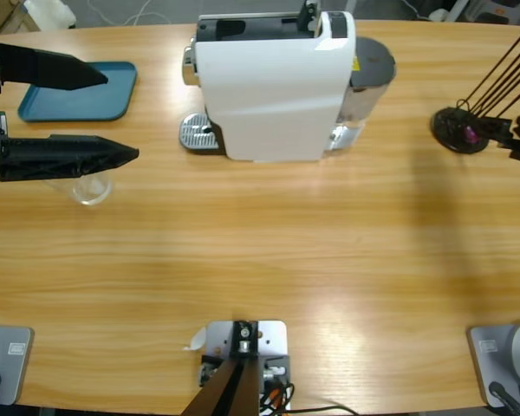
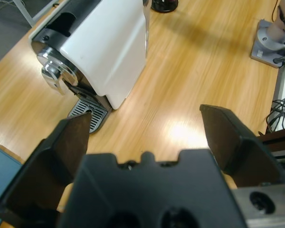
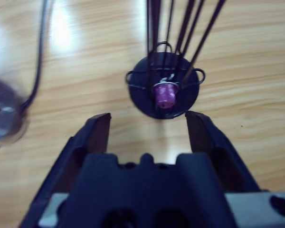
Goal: Pour coffee
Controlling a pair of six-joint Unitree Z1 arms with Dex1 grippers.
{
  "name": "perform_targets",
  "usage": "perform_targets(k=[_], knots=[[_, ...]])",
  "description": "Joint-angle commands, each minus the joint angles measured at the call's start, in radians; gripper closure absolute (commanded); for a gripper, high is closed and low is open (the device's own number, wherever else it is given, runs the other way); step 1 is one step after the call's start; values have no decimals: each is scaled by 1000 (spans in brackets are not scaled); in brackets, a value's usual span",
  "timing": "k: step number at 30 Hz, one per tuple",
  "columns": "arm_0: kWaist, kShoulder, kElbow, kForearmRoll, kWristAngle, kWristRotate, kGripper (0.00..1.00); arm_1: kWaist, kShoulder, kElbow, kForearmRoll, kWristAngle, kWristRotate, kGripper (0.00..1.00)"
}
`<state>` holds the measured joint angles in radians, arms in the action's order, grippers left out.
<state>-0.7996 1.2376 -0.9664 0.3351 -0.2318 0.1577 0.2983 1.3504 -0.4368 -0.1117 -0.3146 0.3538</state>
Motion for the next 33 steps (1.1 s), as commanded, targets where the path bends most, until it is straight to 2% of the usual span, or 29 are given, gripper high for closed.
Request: perform_targets(k=[1, 5, 12, 16, 28, 30, 33], knots=[[-7, -11, -33, 94, 17, -17, 9, -71, 259, 187, -446, 35, 0, 367], [-7, -8, -41, 104, 21, -28, 9, -71, 312, 221, -545, 35, -14, 368], [-7, -1, -44, 105, 21, -39, 9, -95, 319, 235, -583, 17, -33, 385], [-7, 14, -58, 116, 20, -43, 13, -123, 348, 257, -657, 31, -50, 489], [-17, 39, -89, 127, 20, -43, 13, -145, 443, 279, -761, 53, -68, 502], [-17, 41, -90, 127, 20, -43, 13, -153, 460, 290, -801, 58, -75, 616], [-17, 46, -92, 127, 20, -43, 13, -160, 470, 297, -828, 62, -79, 618]])
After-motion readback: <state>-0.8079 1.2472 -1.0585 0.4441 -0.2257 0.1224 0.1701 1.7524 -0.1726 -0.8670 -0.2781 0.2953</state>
